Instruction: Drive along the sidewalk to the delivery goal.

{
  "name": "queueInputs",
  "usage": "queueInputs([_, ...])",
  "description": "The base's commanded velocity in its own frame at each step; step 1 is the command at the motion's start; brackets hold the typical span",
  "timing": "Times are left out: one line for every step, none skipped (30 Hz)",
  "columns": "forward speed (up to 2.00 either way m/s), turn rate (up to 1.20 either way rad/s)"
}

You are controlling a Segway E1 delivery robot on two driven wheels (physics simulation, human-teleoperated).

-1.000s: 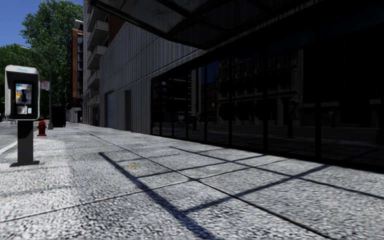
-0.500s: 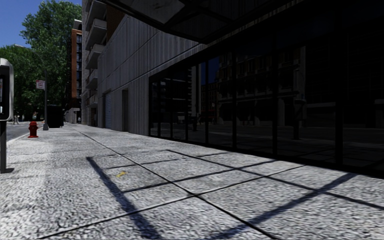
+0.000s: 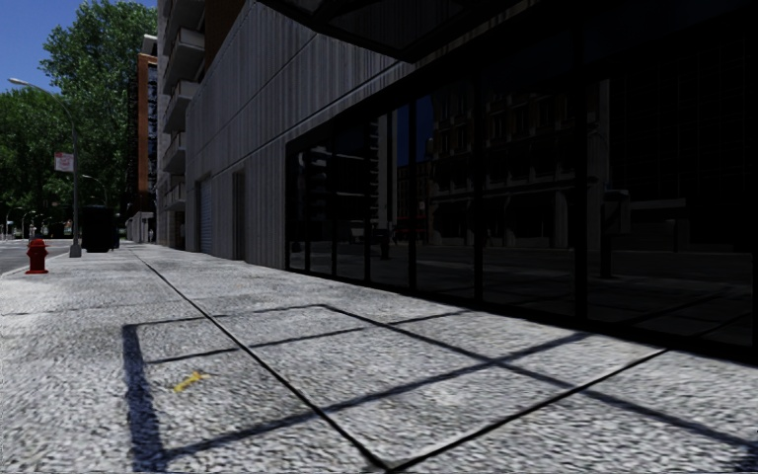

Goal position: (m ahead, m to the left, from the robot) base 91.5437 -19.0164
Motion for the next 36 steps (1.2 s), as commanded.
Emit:
queueInputs([1.53,0.66])
queueInputs([1.53,0.67])
queueInputs([1.53,0.68])
queueInputs([1.53,0.68])
queueInputs([1.53,0.68])
queueInputs([1.53,0.68])
queueInputs([1.53,0.68])
queueInputs([1.53,0.68])
queueInputs([1.53,0.68])
queueInputs([1.53,0.68])
queueInputs([1.53,0.68])
queueInputs([1.53,0.67])
queueInputs([1.53,0.66])
queueInputs([1.53,0.62])
queueInputs([1.53,0.54])
queueInputs([1.53,0.5])
queueInputs([1.53,0.49])
queueInputs([1.53,0.49])
queueInputs([1.53,0.41])
queueInputs([1.53,0.26])
queueInputs([1.53,0.13])
queueInputs([1.53,0.09])
queueInputs([1.53,0.08])
queueInputs([1.53,0.06])
queueInputs([1.53,0.02])
queueInputs([1.53,0.0])
queueInputs([1.53,0.0])
queueInputs([1.53,0.0])
queueInputs([1.53,0.0])
queueInputs([1.53,0.0])
queueInputs([1.53,0.0])
queueInputs([1.53,0.06])
queueInputs([1.53,0.06])
queueInputs([1.53,0.24])
queueInputs([1.53,0.52])
queueInputs([1.53,0.71])
